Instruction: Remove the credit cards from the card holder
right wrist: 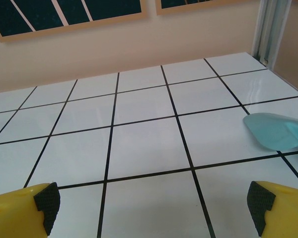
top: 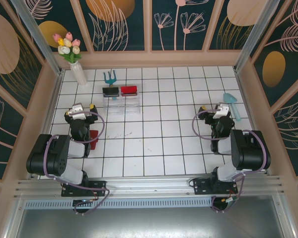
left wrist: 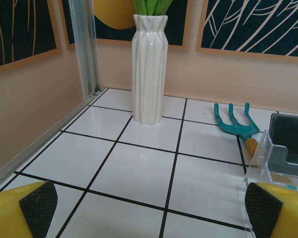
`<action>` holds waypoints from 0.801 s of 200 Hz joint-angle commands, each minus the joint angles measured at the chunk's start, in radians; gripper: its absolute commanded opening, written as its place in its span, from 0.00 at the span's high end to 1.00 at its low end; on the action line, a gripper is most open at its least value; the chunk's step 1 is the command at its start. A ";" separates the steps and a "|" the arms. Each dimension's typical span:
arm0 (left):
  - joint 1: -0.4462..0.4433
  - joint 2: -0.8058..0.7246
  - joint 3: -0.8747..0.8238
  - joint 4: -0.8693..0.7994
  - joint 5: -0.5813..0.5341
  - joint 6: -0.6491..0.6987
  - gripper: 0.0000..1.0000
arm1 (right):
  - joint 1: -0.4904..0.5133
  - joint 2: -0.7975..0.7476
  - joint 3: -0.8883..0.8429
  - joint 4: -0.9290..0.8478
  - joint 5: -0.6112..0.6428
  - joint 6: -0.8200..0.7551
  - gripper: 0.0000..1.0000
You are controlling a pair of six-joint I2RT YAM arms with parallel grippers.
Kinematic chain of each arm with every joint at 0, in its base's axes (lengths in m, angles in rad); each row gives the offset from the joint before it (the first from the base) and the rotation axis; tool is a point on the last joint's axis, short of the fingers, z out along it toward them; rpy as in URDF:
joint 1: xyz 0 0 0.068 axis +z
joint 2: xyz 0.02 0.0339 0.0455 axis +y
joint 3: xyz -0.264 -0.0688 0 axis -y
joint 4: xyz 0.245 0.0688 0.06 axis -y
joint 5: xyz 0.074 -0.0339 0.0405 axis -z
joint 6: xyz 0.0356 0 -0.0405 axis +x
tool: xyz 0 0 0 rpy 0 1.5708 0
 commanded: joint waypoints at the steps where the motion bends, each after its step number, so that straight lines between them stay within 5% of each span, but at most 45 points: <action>1: 0.006 0.010 -0.002 0.034 0.017 0.009 0.01 | 0.000 0.007 0.018 0.008 -0.019 -0.012 0.01; 59: 0.006 -0.021 0.010 -0.006 -0.001 0.003 0.01 | 0.003 -0.010 0.029 -0.021 0.016 -0.003 0.01; 92: 0.006 -0.213 0.194 -0.477 -0.075 -0.054 0.01 | -0.003 -0.186 0.126 -0.312 0.121 0.053 0.01; 129: 0.006 -0.345 0.457 -1.026 -0.167 -0.367 0.01 | -0.025 -0.345 0.314 -0.721 0.186 0.308 0.01; 160: 0.006 -0.313 0.616 -1.243 -0.130 -0.384 0.01 | -0.042 -0.358 0.475 -0.935 0.081 0.447 0.01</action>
